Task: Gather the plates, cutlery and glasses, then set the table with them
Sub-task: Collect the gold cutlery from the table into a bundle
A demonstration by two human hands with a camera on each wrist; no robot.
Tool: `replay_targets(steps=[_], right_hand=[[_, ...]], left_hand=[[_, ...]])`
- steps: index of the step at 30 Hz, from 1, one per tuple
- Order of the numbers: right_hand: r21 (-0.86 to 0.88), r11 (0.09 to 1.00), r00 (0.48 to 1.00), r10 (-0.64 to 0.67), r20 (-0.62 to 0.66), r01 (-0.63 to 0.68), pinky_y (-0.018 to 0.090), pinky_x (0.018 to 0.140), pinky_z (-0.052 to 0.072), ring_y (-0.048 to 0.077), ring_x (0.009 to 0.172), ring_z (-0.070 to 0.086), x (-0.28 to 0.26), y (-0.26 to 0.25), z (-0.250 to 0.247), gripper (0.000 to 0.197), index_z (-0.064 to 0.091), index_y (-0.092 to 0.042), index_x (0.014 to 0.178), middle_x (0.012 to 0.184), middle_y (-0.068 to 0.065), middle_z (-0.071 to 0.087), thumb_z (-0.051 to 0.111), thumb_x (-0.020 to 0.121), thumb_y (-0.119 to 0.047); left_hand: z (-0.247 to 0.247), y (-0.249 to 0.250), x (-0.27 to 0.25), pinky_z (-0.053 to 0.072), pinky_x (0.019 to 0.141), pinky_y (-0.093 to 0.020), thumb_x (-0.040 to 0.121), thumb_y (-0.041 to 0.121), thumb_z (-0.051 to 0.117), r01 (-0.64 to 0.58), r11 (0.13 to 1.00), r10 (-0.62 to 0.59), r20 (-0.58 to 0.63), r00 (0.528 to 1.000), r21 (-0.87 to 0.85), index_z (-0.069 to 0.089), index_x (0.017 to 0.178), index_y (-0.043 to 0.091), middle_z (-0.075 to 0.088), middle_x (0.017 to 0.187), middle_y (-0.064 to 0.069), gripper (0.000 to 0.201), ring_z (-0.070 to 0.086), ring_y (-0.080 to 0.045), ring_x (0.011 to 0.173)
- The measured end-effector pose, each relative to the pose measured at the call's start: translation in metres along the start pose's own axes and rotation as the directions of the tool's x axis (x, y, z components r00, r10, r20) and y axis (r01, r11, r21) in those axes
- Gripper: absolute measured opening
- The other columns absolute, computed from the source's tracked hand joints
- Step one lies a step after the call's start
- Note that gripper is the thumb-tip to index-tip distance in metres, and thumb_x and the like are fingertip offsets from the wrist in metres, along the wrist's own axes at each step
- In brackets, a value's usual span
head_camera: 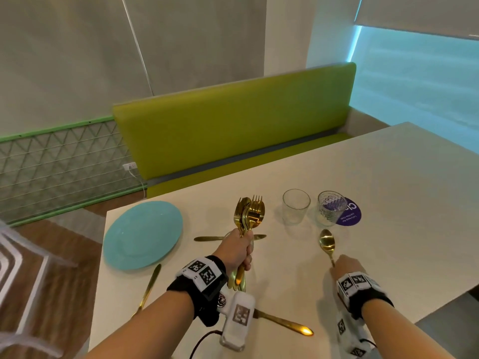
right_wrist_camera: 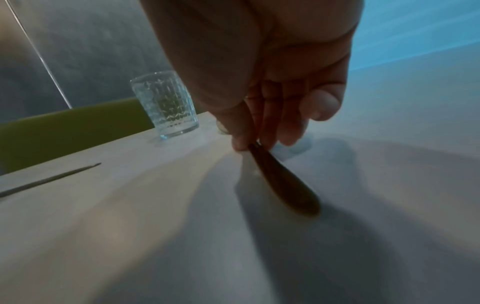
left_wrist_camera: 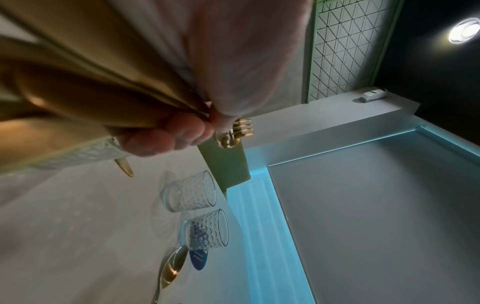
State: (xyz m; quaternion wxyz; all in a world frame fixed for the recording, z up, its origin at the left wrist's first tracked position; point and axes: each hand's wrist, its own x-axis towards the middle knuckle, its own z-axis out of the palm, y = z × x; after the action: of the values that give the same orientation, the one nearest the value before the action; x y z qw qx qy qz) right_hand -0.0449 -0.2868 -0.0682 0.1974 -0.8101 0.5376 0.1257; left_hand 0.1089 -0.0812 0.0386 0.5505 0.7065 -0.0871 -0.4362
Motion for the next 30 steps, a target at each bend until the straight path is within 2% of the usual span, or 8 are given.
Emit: replay_targets(steps=[4,8,10,13,16,19,25,30], right_hand=[[-0.01,1.0,0.997,-0.019,0.071,0.02,0.024,0.055,0.041,0.021,0.07,0.059,0.003,0.0,-0.002,0.021,0.05,-0.016,0.068,0.067,-0.001,0.053,0.054,0.088,-0.022],[-0.056,0.99,0.975,-0.12,0.185,0.132,0.024,0.067,0.042,0.017,0.075,0.055,-0.007,-0.017,-0.026,0.016,0.061,-0.013,0.088,0.088,0.003,0.064,0.056,0.09,-0.028],[0.175,0.965,0.949,-0.23,0.214,0.195,0.023,0.063,0.046,0.015,0.063,0.053,-0.018,-0.032,-0.046,0.015,0.057,-0.014,0.082,0.077,0.003,0.06,0.057,0.091,-0.026],[0.614,0.764,0.887,-0.406,0.219,0.198,0.023,0.048,0.046,0.014,0.053,0.054,-0.043,-0.062,-0.08,0.012,0.059,-0.007,0.08,0.071,0.007,0.061,0.06,0.089,-0.015],[0.774,0.597,0.808,-0.552,0.205,0.211,0.022,0.044,0.046,0.012,0.047,0.054,-0.064,-0.099,-0.104,0.009,0.06,-0.005,0.079,0.061,0.004,0.062,0.063,0.087,-0.009],[0.753,0.597,0.754,-0.621,0.216,0.276,0.021,0.043,0.046,0.012,0.044,0.056,-0.076,-0.134,-0.111,0.009,0.061,-0.007,0.078,0.062,0.005,0.065,0.065,0.086,-0.011],[0.63,0.631,0.71,-0.683,0.173,0.453,0.019,0.044,0.045,0.011,0.044,0.055,-0.084,-0.185,-0.112,0.018,0.063,-0.01,0.066,0.063,0.009,0.066,0.067,0.084,-0.012],[0.594,0.643,0.741,-0.661,0.113,0.483,0.017,0.043,0.043,0.009,0.049,0.053,-0.08,-0.185,-0.117,0.014,0.066,-0.01,0.071,0.063,0.001,0.066,0.07,0.082,-0.019]], left_hand=[[0.004,0.001,0.001,0.037,0.045,-0.023,0.099,0.024,0.038,0.007,1.0,-0.006,0.021,1.0,-0.02,0.041,0.087,0.014,0.04,0.062,-0.001,0.017,0.036,-0.008,0.039],[0.004,0.007,0.001,0.038,0.046,-0.024,0.1,0.024,0.037,-0.026,0.998,0.028,0.028,0.999,-0.049,0.041,0.089,0.012,0.04,0.063,-0.001,0.016,0.035,-0.01,0.045],[0.003,0.013,0.001,0.037,0.048,-0.024,0.1,0.022,0.036,-0.039,0.997,0.04,0.012,0.999,-0.072,0.041,0.088,0.012,0.038,0.063,-0.001,0.016,0.033,-0.012,0.048],[0.0,0.021,0.002,0.041,0.049,-0.025,0.1,0.022,0.036,-0.078,0.995,0.077,-0.02,0.997,-0.069,0.042,0.087,0.013,0.041,0.063,-0.002,0.017,0.037,-0.013,0.05],[-0.002,0.031,-0.002,0.048,0.053,-0.025,0.101,0.022,0.033,-0.108,0.992,0.107,-0.022,0.994,-0.064,0.042,0.1,0.011,0.052,0.075,-0.006,0.014,0.051,-0.014,0.056],[-0.006,0.041,-0.005,0.055,0.058,-0.026,0.102,0.021,0.031,-0.144,0.985,0.146,0.014,0.989,-0.1,0.041,0.107,0.01,0.059,0.089,-0.01,0.016,0.062,-0.018,0.068],[-0.027,0.057,0.006,0.051,0.066,-0.03,0.101,0.024,0.033,-0.214,0.976,0.216,-0.054,0.975,0.051,0.05,0.086,0.013,0.058,0.077,-0.004,0.025,0.056,-0.015,0.068],[-0.04,0.06,0.01,0.054,0.076,-0.044,0.1,0.022,0.035,-0.134,0.99,0.135,0.017,0.991,-0.036,0.047,0.088,0.009,0.06,0.076,-0.012,0.022,0.061,-0.024,0.062]])
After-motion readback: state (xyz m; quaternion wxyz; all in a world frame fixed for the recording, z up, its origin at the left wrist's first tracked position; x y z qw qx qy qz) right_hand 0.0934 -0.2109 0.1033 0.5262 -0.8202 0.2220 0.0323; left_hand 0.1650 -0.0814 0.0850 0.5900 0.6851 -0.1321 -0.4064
